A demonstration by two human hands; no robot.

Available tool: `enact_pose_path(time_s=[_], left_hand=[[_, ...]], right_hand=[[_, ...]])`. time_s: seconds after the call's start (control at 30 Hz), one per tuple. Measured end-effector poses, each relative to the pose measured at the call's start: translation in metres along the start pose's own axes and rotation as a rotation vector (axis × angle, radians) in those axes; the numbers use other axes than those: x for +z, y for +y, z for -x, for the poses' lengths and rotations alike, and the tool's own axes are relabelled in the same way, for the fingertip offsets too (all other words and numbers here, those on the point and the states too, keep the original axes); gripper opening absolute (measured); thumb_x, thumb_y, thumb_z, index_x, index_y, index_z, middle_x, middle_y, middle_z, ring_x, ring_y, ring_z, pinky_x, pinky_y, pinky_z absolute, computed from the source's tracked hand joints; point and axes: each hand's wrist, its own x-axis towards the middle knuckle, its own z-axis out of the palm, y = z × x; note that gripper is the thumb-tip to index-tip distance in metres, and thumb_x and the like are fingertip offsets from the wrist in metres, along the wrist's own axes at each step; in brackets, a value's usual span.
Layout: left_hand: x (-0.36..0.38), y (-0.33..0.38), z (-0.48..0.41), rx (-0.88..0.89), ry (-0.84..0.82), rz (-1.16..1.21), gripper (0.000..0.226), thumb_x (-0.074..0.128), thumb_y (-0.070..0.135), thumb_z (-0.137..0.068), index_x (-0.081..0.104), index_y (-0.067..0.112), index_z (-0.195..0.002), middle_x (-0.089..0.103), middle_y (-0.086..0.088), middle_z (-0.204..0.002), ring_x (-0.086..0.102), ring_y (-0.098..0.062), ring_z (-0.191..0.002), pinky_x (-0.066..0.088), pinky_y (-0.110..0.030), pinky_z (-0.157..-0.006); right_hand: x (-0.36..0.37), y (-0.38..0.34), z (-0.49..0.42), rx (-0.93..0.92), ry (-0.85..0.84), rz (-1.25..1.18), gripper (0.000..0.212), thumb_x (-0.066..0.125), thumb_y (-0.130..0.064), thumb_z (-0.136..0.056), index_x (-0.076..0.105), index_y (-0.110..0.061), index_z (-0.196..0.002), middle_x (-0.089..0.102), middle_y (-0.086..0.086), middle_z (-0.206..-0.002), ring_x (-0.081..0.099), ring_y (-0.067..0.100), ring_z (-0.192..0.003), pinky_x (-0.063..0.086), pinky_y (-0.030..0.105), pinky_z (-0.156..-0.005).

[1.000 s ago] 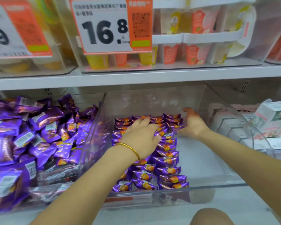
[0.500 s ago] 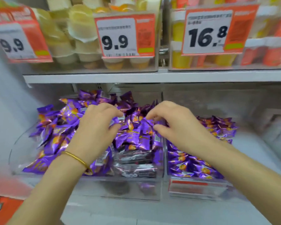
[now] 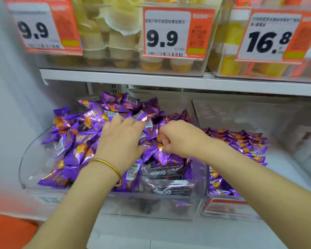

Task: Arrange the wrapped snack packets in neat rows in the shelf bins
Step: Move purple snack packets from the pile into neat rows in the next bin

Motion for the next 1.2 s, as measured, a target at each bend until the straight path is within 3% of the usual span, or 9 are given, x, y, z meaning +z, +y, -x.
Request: enact_pose_path(time_s=[0.2,0.33,0.43,0.53,0.73,0.8,0.93,1.1,1.2], left_hand=[[0.001,0.003,-0.002,-0.030,0.034,0.050,0.033,0.055,0.036,-0.090,0.051,0.028,-0.122,0.049,0.004,-0.120,0.036,-0.023,-0.116,0.029,-0.033,-0.091],[-0.002,-0.003,0.000,-0.038,0.126,0.326,0.026,0.056,0.020,-0.089,0.057,0.025,-0.114,0.059,0.002,-0.111,0.049,-0.025,-0.108,0.039,-0.037,-0.090],[-0.005,-0.008,0.002,-0.061,0.228,0.589,0.031,0.057,0.008,-0.088,0.058,0.019,-0.117,0.064,-0.001,-0.103,0.056,-0.019,-0.095,0.044,-0.037,-0.085],[-0.008,-0.010,0.004,-0.058,0.328,0.691,0.035,0.053,0.003,-0.089,0.057,0.020,-0.120,0.061,0.009,-0.098,0.051,-0.001,-0.074,0.041,-0.015,-0.074],[-0.013,-0.016,0.003,-0.127,0.435,0.896,0.031,0.050,0.001,-0.089,0.053,0.023,-0.110,0.053,0.023,-0.096,0.055,-0.003,-0.083,0.044,-0.014,-0.079],[-0.016,-0.012,0.004,-0.162,0.403,1.024,0.027,0.049,0.002,-0.091,0.050,0.024,-0.108,0.053,0.012,-0.092,0.061,-0.013,-0.075,0.054,-0.026,-0.074],[-0.024,0.005,0.007,-0.192,0.288,1.237,0.025,0.043,-0.001,-0.094,0.049,0.020,-0.106,0.044,0.005,-0.091,0.057,-0.008,-0.063,0.054,-0.016,-0.059],[-0.024,0.020,0.010,-0.284,0.070,1.525,0.024,0.042,0.001,-0.096,0.057,0.019,-0.101,0.043,0.001,-0.086,0.054,0.001,-0.059,0.058,-0.025,-0.068],[-0.028,0.023,0.010,-0.373,-0.052,1.855,0.020,0.041,0.020,-0.099,0.059,0.011,-0.097,0.066,-0.004,-0.083,0.066,-0.015,-0.070,0.059,-0.037,-0.075]], right_hand=[[0.001,-0.007,-0.001,0.046,-0.093,-0.264,0.041,0.069,-0.042,-0.080,0.043,-0.015,-0.096,0.055,0.001,-0.094,0.053,0.023,-0.086,0.047,0.039,-0.077],[0.018,-0.020,-0.009,0.156,-0.058,-0.298,0.044,0.062,-0.051,-0.083,0.041,-0.013,-0.078,0.048,0.002,-0.076,0.045,0.027,-0.082,0.036,0.034,-0.057],[0.023,-0.023,-0.010,0.234,-0.012,-0.385,0.045,0.068,-0.050,-0.078,0.049,-0.010,-0.087,0.057,0.005,-0.084,0.052,0.028,-0.088,0.044,0.036,-0.068],[0.018,-0.025,-0.005,0.234,0.047,-0.407,0.039,0.073,-0.043,-0.076,0.052,-0.010,-0.081,0.057,0.005,-0.077,0.055,0.027,-0.075,0.047,0.036,-0.068],[-0.018,-0.019,0.025,0.200,0.205,-0.194,0.034,0.072,-0.040,-0.078,0.051,-0.015,-0.091,0.045,0.003,-0.097,0.054,0.029,-0.089,0.047,0.037,-0.078],[-0.026,-0.013,0.036,0.197,0.308,-0.196,0.034,0.072,-0.038,-0.077,0.050,-0.017,-0.092,0.043,0.001,-0.096,0.054,0.029,-0.089,0.047,0.039,-0.078],[-0.028,-0.007,0.048,0.172,0.525,-0.191,0.033,0.071,-0.036,-0.079,0.047,-0.024,-0.098,0.044,-0.005,-0.096,0.052,0.023,-0.086,0.045,0.037,-0.070],[-0.017,-0.010,0.045,0.075,0.692,-0.072,0.034,0.073,-0.021,-0.075,0.052,-0.018,-0.101,0.051,-0.002,-0.096,0.051,0.025,-0.088,0.039,0.033,-0.060],[-0.011,-0.010,0.040,0.001,0.753,0.004,0.037,0.072,0.001,-0.063,0.057,-0.010,-0.095,0.057,0.007,-0.090,0.052,0.033,-0.079,0.045,0.037,-0.055]])
